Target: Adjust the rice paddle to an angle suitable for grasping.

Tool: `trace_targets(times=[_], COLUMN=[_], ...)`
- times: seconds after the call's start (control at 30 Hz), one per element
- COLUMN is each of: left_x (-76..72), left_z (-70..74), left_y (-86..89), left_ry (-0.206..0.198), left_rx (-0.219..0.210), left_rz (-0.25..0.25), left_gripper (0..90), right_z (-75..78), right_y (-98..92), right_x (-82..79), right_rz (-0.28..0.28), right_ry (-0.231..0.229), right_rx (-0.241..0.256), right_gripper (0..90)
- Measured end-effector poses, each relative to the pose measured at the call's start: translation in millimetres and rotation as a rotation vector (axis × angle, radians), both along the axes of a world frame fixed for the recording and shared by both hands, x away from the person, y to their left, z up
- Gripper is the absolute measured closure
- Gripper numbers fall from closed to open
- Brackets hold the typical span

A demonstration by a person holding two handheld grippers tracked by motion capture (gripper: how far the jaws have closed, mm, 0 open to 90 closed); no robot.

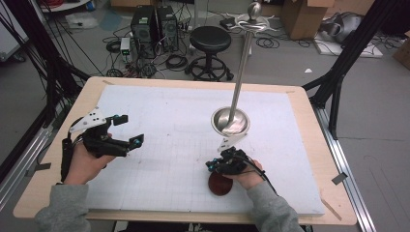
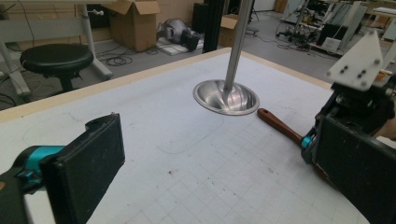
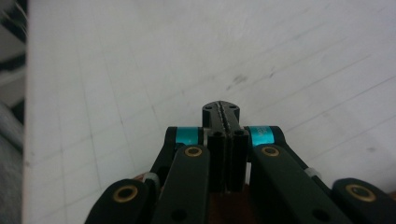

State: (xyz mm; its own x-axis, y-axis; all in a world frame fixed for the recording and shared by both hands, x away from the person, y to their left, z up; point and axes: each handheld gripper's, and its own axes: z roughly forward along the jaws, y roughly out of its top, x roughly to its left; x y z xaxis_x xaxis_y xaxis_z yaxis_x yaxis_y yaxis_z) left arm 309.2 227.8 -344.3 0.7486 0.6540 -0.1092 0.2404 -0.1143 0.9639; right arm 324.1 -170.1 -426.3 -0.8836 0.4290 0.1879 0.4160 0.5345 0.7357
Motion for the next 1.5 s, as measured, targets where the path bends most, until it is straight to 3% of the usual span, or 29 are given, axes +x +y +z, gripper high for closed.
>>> trace_targets(times=[0.03, 0.3, 0.57, 0.7, 1.07, 1.5], left_x=[0.0, 1.5, 1.0, 1.4, -1.1, -4.5], left_z=[0.0, -2.2, -1.4, -1.8, -0.3, -0.9], left_y=[0.0, -2.5, -2.3, -2.8, 4.3, 2.6], left_ry=[0.000, 0.006, 0.005, 0.006, 0.003, -0.005], left_rx=[0.000, 0.006, 0.010, 0.011, 0.001, 0.016], left_rz=[0.000, -0.005, -0.007, -0.009, 0.010, 0.010], left_gripper=[2.7, 2.7, 2.7, 2.7, 2.7, 2.7], right_z=[3.7, 13.1, 3.5, -2.3, -15.8, -17.4], right_y=[-5.7, -50.2, -77.7, -78.3, -70.5, -64.1], right_x=[0.9, 12.9, 25.8, 30.6, 40.9, 44.7], right_rz=[-0.016, -0.130, -0.165, -0.112, -0.138, -0.140], right_ry=[-0.003, -0.044, -0.053, -0.089, -0.064, -0.072], right_rx=[0.018, 0.007, -0.037, -0.027, -0.095, -0.079], right_gripper=[89.8, 89.8, 89.8, 89.8, 89.8, 89.8])
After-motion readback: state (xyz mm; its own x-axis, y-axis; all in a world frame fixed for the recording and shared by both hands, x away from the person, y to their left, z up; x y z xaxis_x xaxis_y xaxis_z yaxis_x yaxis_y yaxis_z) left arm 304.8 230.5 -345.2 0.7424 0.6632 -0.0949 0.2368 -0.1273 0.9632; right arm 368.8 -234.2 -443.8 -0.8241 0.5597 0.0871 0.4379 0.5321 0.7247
